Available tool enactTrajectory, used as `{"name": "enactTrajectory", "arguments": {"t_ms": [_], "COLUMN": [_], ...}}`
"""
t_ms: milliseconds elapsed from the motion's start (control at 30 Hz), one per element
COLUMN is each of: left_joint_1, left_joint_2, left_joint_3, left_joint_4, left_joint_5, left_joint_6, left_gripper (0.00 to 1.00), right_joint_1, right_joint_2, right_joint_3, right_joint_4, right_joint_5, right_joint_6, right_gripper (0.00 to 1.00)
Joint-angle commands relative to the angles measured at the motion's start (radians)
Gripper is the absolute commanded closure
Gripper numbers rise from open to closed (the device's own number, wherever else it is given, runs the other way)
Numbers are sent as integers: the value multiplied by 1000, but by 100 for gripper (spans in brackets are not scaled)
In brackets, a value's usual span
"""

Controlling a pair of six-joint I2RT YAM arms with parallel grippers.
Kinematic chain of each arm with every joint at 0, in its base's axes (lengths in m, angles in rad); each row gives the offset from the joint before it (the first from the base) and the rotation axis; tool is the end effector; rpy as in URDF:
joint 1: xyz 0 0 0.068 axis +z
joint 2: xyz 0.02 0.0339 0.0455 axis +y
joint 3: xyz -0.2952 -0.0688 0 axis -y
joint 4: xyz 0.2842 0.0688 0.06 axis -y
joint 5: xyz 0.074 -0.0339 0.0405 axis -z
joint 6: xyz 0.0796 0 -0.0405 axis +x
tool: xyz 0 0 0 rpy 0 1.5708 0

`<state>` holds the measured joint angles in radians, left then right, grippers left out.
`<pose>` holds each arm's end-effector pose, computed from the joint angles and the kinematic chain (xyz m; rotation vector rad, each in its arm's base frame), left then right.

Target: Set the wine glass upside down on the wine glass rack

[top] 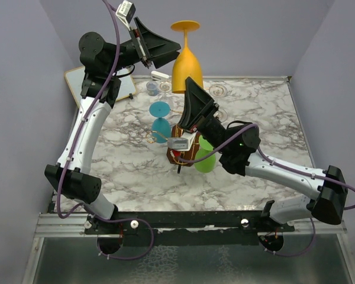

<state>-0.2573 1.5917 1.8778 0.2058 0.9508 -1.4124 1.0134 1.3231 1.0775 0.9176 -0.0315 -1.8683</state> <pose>0.3586 -0.1614 0.6032 0.2076 1.5556 -1.8844 0.1873 0.3052 0.4844 -0.9202 0.0898 -0.7810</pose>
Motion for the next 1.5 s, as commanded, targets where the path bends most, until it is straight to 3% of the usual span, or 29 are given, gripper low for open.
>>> {"name": "enactTrajectory", "arguments": {"t_ms": [0,133,400,733,900,1167,1467], "left_joint_1": [-8,-9,-11,-11,-11,-11,-13], "left_joint_2": [14,16,2,-10,-13,-18,-30], "left_joint_3": [26,28,20,16,10,-1,-14], "left_joint_4": [82,104,104,121,124,134,115], "left_joint_5": [-29,-38,-46,-44,-43,-38,-38], "left_joint_6": [-48,-68,-76,-88,-82,-80,-56], "left_gripper": [25,28,50,59,75,65,82], "right_joint_1": [30,37,42,47,57,59,59], "right_joint_2": [33,46,59,65,63,71,111], "right_joint_3": [39,39,19,-24,-43,-68,-54], "right_joint_4": [4,10,-2,6,-19,-36,-13], "right_joint_5": [-10,-5,-2,7,4,8,27], "right_joint_6": [-88,-81,-82,-75,-77,-92,-125], "right_gripper": [99,99,99,99,99,99,99]}}
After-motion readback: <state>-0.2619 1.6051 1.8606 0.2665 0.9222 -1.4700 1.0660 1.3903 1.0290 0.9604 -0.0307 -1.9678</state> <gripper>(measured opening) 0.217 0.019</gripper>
